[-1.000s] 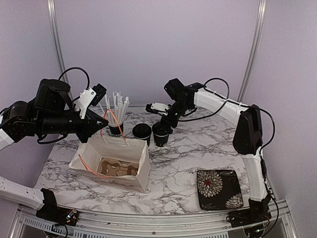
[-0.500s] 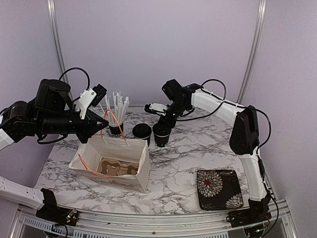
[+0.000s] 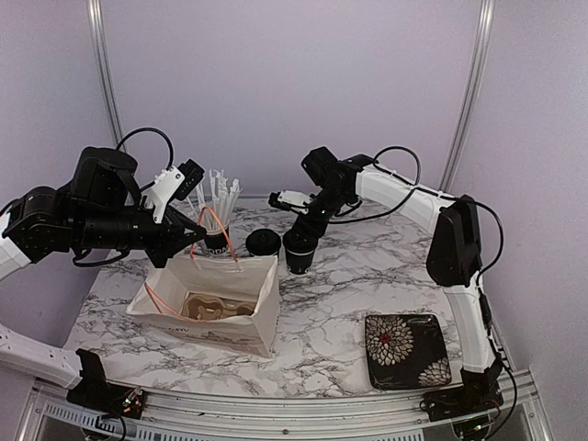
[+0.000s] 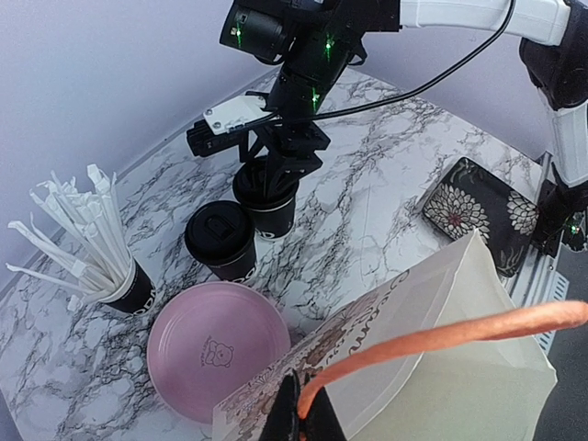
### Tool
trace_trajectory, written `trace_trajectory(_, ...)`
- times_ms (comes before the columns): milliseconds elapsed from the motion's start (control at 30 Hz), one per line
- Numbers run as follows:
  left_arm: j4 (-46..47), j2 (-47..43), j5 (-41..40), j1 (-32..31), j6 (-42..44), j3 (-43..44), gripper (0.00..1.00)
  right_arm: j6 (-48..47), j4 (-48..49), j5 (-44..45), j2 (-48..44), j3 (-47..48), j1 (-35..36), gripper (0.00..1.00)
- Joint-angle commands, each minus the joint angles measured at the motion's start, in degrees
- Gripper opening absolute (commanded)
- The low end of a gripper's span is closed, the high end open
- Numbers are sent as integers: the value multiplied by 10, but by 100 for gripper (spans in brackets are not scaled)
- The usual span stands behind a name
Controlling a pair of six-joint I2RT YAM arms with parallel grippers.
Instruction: Pack the takeout coffee
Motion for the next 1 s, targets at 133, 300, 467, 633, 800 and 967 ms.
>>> trace_trajectory(133,-18,30,43,3,-5,12,0,-1,-36,11,-27,-42,-2,74)
trace_trajectory(300,-18,43,57,3,-5,35,0,-9,-45,16,-38,-56,-3,75)
trace_trajectory(467,-16,56,66,3,-10,63,0,-18,-61,14,-53,-77,-2,62)
trace_trajectory(633,-5,82,103,3,-18,86,0,-25,-66,12,-97,-129,-2,59)
trace_trajectory(800,11,109,130,3,-21,91,0,-28,-52,6,-156,-209,-3,59)
trace_trajectory(967,33,120,150,3,-22,90,0,-25,-55,2,-205,-273,-3,60)
